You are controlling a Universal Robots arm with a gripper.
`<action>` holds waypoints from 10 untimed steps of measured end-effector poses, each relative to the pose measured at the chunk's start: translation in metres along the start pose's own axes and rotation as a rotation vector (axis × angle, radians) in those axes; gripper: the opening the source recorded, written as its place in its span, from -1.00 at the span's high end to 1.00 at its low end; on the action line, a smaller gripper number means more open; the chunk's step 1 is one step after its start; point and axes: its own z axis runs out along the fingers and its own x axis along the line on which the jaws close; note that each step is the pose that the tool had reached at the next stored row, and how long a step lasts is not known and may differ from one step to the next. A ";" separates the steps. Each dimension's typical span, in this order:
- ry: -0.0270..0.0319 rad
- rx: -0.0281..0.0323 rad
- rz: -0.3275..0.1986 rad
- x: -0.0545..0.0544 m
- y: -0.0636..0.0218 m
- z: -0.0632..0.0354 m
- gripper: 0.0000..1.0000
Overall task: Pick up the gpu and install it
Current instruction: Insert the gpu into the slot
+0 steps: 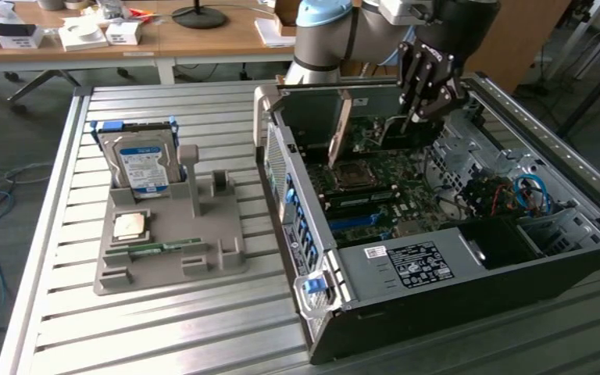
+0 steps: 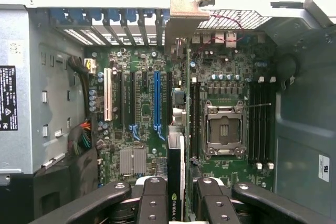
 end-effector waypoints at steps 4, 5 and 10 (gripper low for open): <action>0.0001 0.0000 0.000 0.000 -0.0001 0.0029 0.47; 0.0000 0.0000 0.000 0.000 -0.0001 0.0036 0.47; 0.0002 -0.0001 0.000 0.000 -0.0001 0.0044 0.47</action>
